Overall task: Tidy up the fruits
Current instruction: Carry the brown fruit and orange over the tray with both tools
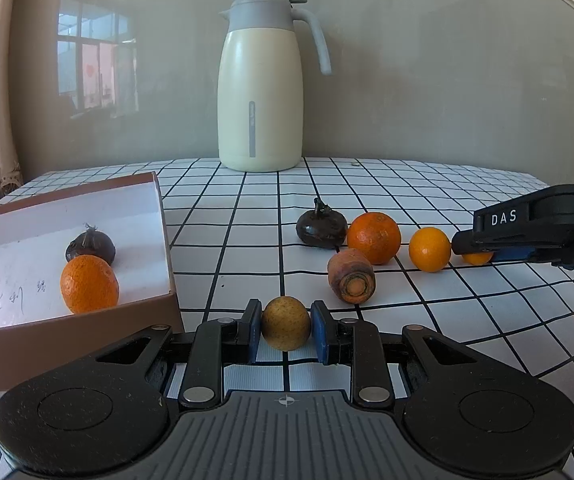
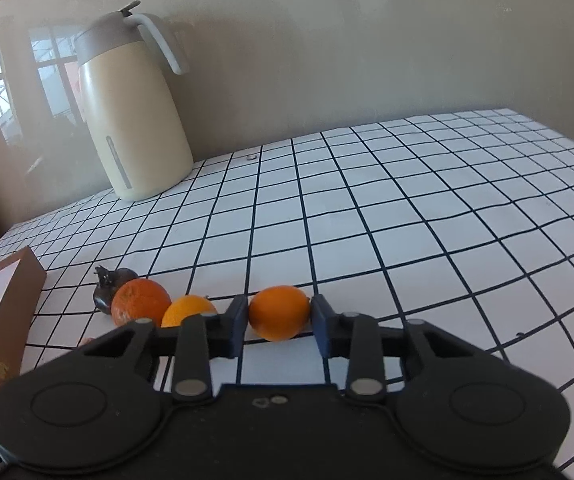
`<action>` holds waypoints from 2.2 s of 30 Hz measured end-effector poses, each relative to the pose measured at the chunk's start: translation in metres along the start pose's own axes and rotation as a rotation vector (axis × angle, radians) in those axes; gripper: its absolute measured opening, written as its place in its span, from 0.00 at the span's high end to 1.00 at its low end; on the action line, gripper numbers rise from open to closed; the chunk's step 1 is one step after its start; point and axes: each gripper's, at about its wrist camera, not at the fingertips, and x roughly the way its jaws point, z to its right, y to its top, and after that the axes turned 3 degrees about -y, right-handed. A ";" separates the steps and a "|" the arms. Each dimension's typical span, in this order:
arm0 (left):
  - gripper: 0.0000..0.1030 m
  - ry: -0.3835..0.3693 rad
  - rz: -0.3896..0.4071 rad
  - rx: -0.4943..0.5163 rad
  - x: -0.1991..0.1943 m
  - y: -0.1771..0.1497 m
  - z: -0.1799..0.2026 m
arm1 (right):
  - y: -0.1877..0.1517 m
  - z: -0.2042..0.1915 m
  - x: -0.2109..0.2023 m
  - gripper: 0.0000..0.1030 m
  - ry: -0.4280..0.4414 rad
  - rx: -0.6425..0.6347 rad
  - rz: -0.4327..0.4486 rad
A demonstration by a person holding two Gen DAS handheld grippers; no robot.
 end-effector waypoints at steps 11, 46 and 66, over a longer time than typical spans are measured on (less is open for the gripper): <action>0.74 -0.006 0.004 -0.009 -0.003 -0.002 -0.001 | -0.014 0.002 -0.026 0.75 0.019 -0.019 0.008; 0.75 -0.019 0.010 0.001 -0.003 -0.003 -0.001 | -0.050 -0.001 -0.072 0.75 0.057 -0.020 -0.003; 0.75 -0.024 0.005 0.014 -0.054 -0.012 -0.016 | -0.061 -0.021 -0.098 0.75 0.101 -0.069 0.000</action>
